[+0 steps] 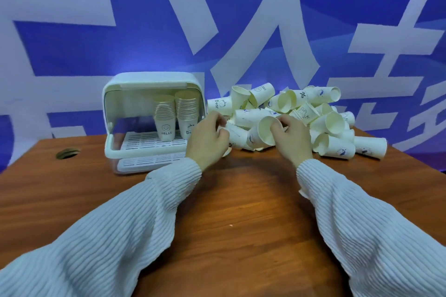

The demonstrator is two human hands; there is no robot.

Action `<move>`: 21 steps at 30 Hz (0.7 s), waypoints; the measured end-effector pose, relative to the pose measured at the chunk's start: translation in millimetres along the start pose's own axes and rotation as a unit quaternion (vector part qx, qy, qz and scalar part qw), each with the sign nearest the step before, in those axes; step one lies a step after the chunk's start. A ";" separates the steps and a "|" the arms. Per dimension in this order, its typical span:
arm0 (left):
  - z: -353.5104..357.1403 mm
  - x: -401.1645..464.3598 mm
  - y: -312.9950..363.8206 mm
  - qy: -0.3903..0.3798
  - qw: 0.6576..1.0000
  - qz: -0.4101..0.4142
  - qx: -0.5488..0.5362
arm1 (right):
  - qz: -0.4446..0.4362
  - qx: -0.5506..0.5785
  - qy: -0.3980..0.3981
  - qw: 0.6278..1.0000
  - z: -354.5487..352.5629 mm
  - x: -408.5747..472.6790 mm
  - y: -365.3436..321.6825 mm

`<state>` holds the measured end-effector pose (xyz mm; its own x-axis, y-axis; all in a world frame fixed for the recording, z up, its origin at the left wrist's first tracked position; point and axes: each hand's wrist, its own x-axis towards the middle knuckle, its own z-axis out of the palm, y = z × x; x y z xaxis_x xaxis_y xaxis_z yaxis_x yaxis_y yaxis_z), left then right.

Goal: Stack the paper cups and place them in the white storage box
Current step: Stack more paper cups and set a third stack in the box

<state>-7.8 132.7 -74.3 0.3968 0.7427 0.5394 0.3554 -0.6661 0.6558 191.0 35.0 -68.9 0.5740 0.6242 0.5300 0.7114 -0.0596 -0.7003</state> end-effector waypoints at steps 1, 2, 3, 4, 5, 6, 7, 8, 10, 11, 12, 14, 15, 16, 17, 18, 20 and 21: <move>-12.3 -2.1 -3.9 0.017 1.000 0.001 -0.004 | 0.003 0.009 -0.004 1.000 8.2 -1.9 -7.4; -23.6 -3.9 -8.7 0.035 0.999 0.001 -0.003 | 0.007 0.014 -0.009 1.000 16.2 -4.1 -14.7; -34.4 -5.6 -14.0 0.052 0.999 0.001 -0.002 | 0.011 0.021 -0.012 1.000 23.5 -6.2 -21.9; -44.3 -7.0 -18.9 0.070 0.998 0.002 0.001 | 0.017 0.030 -0.013 0.999 30.3 -7.9 -28.9; -53.2 -8.3 -23.9 0.085 0.996 0.000 0.007 | 0.023 0.042 -0.011 0.999 36.3 -9.2 -35.2; -61.3 -10.0 -28.4 0.099 0.995 -0.004 0.012 | 0.030 0.053 -0.008 0.998 41.5 -10.4 -40.6; -68.8 -11.0 -33.1 0.113 0.993 -0.007 0.016 | 0.037 0.062 -0.006 0.997 46.4 -10.9 -44.5; -75.1 -11.3 -38.3 0.126 0.992 -0.006 0.016 | 0.042 0.070 -0.005 0.997 50.9 -11.2 -47.8; -86.2 -9.8 -46.8 0.143 0.990 -0.004 0.019 | 0.052 0.084 -0.004 0.995 59.3 -10.7 -54.3; -90.8 -7.2 -51.3 0.147 0.989 -0.003 0.029 | 0.055 0.093 -0.001 0.994 62.6 -10.1 -58.6; -94.8 -3.7 -55.5 0.150 0.988 -0.003 0.045 | 0.056 0.103 0.002 0.993 65.7 -9.1 -63.3; -101.4 6.5 -63.6 0.141 0.986 -0.009 0.088 | 0.055 0.128 0.006 0.990 70.0 -6.8 -74.7; -103.4 12.4 -68.0 0.128 0.986 -0.013 0.104 | 0.052 0.133 0.002 0.990 72.0 -5.7 -80.0; -104.3 17.7 -71.7 0.113 0.987 -0.014 0.115 | 0.047 0.130 -0.001 0.990 73.8 -4.7 -84.3; -104.1 22.5 -75.1 0.099 0.987 -0.013 0.124 | 0.043 0.127 -0.005 0.991 75.4 -4.3 -87.3; -102.7 26.5 -77.9 0.087 0.987 -0.013 0.131 | 0.040 0.126 -0.008 0.991 77.3 -4.2 -88.8; -97.4 33.4 -80.7 0.061 0.988 -0.019 0.142 | 0.035 0.127 -0.013 0.991 80.7 -4.6 -89.4; -93.5 36.1 -82.4 0.046 0.988 -0.021 0.146 | 0.033 0.123 -0.016 0.992 81.7 -5.2 -88.9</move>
<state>-101.9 220.8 -59.5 0.3028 0.7642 0.5695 0.6041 -0.6161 0.5055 91.6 100.7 -48.4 0.5999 0.6504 0.4660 0.5503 0.0874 -0.8304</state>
